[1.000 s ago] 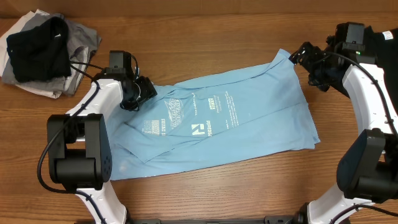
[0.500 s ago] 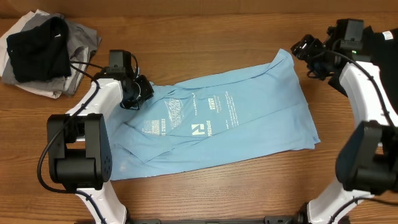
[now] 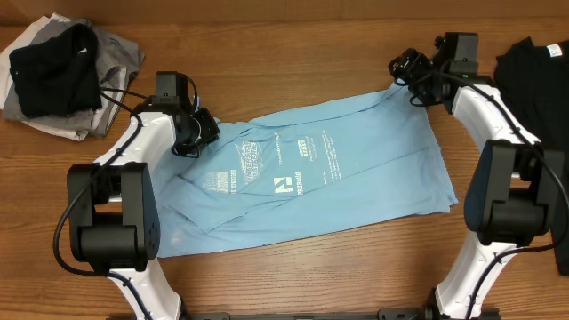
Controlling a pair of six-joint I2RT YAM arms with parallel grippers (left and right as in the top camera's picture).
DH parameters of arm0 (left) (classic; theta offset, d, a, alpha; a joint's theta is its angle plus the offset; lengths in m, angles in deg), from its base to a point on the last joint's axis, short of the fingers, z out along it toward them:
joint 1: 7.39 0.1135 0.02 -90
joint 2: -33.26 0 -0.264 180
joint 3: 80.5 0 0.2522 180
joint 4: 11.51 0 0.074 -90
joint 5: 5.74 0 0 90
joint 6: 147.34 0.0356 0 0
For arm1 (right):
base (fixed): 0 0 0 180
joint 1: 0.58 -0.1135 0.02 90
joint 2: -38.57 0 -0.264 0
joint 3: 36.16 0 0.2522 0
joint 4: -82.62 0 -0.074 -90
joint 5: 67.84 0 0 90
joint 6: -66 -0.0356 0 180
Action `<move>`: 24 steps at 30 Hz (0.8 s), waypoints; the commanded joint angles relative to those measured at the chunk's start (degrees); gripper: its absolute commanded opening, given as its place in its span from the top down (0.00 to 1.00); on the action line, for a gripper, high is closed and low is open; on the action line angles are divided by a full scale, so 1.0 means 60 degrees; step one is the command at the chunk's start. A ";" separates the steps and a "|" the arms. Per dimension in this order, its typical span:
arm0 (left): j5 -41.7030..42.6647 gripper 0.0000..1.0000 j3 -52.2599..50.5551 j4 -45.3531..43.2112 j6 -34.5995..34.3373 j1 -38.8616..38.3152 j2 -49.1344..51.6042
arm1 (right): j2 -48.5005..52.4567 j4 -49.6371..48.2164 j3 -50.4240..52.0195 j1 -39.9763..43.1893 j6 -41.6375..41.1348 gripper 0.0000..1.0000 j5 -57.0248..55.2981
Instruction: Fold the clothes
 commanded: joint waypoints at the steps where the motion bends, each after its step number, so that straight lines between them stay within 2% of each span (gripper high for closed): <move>1: 0.0084 0.72 0.0208 0.0051 -0.0044 0.0040 0.0117 | 0.0015 -0.0229 -0.0525 -0.0175 0.0685 0.20 -0.1290; 7: 0.0084 0.72 0.0208 0.0051 -0.0047 0.0040 0.0117 | 0.0474 0.0135 -0.1257 -0.0572 0.2157 0.20 -0.3177; 10: 0.0084 0.72 0.0208 0.0058 -0.0047 0.0040 0.0117 | 0.0929 0.0586 -0.1909 -0.0641 0.2714 0.19 -0.3344; 17: 0.0084 0.71 0.0208 0.0164 -0.0047 0.0040 0.0117 | 0.2430 0.2688 -0.4116 -0.0648 0.3180 0.15 -0.3854; 24: 0.0084 0.71 0.0208 0.0157 -0.0051 0.0040 0.0117 | 0.2758 0.3279 -0.4539 -0.0648 0.3217 0.17 -0.4054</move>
